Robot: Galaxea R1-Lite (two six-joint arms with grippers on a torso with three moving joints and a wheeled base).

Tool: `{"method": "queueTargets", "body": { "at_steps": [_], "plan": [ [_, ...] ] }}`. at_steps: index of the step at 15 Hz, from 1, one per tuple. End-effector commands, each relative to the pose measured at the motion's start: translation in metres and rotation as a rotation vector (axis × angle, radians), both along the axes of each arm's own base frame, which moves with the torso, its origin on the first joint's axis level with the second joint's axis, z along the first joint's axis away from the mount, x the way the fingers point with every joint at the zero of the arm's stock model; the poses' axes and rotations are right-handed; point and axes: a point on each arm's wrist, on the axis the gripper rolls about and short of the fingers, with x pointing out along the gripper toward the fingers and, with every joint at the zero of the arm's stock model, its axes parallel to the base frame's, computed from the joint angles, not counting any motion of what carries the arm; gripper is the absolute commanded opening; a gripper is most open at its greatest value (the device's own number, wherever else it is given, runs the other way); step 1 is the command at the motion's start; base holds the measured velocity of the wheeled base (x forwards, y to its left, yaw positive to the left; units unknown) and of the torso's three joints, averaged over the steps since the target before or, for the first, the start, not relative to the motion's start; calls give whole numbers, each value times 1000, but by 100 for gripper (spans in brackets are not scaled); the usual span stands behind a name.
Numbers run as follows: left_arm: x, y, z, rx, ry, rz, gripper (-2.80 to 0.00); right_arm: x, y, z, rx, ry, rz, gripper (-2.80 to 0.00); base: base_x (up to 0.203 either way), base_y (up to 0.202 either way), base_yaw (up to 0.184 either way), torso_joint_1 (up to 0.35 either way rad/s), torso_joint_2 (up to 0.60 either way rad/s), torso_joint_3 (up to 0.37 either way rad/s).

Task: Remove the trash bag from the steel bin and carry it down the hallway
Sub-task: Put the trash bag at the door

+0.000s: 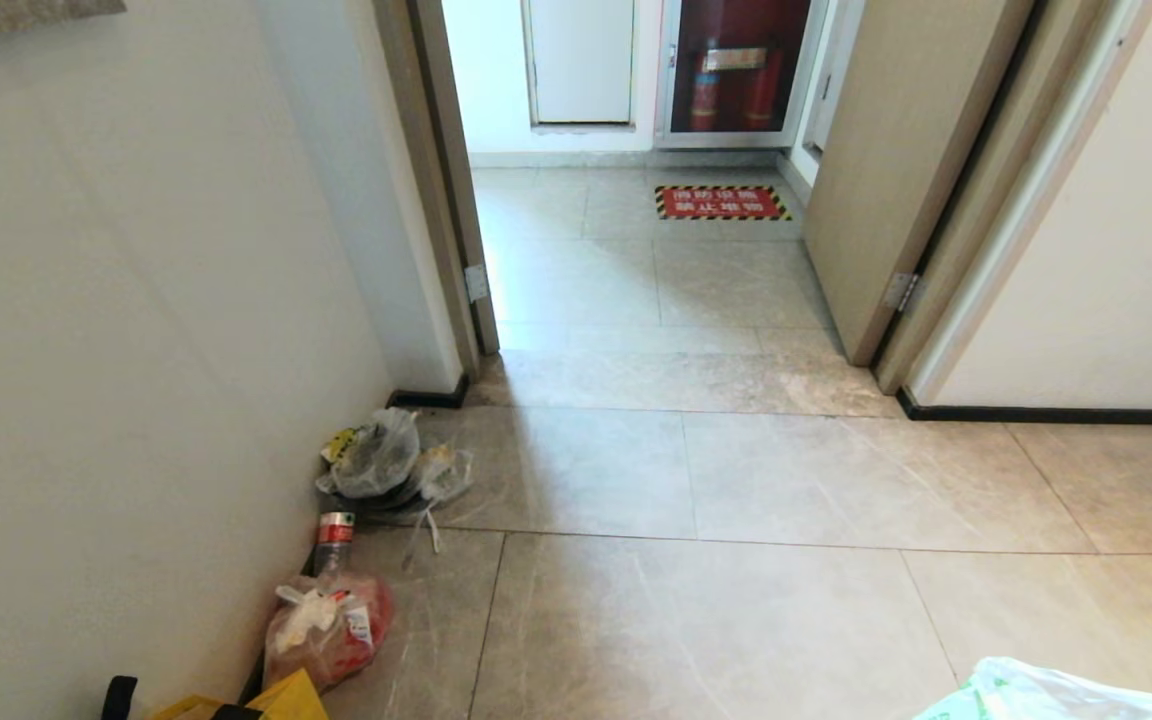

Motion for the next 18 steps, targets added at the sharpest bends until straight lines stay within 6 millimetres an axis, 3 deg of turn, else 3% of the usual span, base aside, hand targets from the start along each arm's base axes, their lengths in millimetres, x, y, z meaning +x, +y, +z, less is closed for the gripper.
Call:
{"method": "queueTargets", "body": {
  "at_steps": [1, 18],
  "plan": [
    [0, 0, 0, 0, 1, 0, -280, 0, 0, 0, 0, 2, 1, -280, 0, 0, 0, 0, 0, 0],
    [0, 0, 0, 1, 2, 0, -280, 0, 0, 0, 2, 3, -1, -280, 0, 9, -165, 3, 2, 3]
  ]
}}
